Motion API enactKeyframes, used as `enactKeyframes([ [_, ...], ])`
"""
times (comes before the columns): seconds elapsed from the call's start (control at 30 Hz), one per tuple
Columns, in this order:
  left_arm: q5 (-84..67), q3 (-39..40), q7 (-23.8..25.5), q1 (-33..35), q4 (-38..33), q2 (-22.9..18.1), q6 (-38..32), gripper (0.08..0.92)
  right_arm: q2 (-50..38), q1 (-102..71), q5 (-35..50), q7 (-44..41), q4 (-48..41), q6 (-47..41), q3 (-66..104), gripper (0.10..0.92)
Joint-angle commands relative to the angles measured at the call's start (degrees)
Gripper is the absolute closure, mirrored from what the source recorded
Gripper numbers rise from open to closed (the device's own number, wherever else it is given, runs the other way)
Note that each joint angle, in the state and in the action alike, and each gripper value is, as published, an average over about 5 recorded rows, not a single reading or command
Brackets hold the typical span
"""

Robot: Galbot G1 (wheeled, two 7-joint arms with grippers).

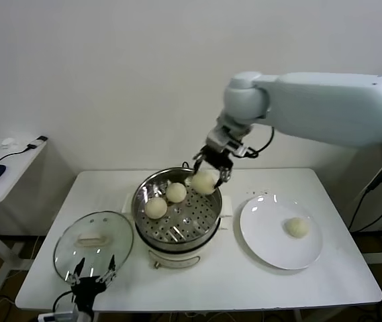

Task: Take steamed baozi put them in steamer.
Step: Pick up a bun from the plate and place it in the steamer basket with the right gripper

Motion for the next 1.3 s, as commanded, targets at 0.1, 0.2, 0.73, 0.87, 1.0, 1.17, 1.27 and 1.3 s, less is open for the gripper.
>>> enactKeyframes([
  [0.1, 0.0, -0.3, 0.0, 0.6, -0.5, 0.4, -0.1, 0.177, 11.2, -10.2, -15.3, 2.0, 1.7, 9.6, 1.1, 0.347],
  [0.2, -0.2, -0.5, -0.1, 0.9, -0.5, 0.4, -0.2, 0.177, 11.4, -12.8, -17.3, 3.4, -0.1, 8.7, 0.3, 0.347],
  [0.73, -0.1, -0.4, -0.3, 1.2, -0.6, 0.0, -0.6, 0.177, 12.2, -18.8, -25.5, 10.2, -6.2, 6.9, 1.2, 0.345],
  [0.87, -0.1, -0.4, -0.3, 1.2, -0.6, 0.1, -0.7, 0.177, 11.9, -16.4, -22.2, 9.1, -5.6, 8.3, 1.2, 0.296],
  [1.0, -0.1, -0.3, -0.3, 1.2, -0.6, 0.1, -0.7, 0.177, 9.9, -12.0, -16.9, 5.0, -5.4, 10.5, 1.4, 0.217],
  [1.17, 0.0, -0.1, -0.4, 1.2, -0.5, 0.0, -0.8, 0.177, 3.9, -3.7, -7.5, 0.4, -6.1, 11.3, -0.3, 0.203],
  [1.27, 0.1, 0.1, -0.3, 1.2, -0.7, -0.1, -0.8, 0.177, -2.3, 2.0, 0.5, -1.6, -7.4, 8.2, -4.1, 0.203],
  [1.3, 0.2, 0.1, -0.3, 1.1, -0.7, -0.1, -0.8, 0.177, -4.7, 3.8, 3.1, -2.0, -7.7, 6.1, -5.8, 0.203],
])
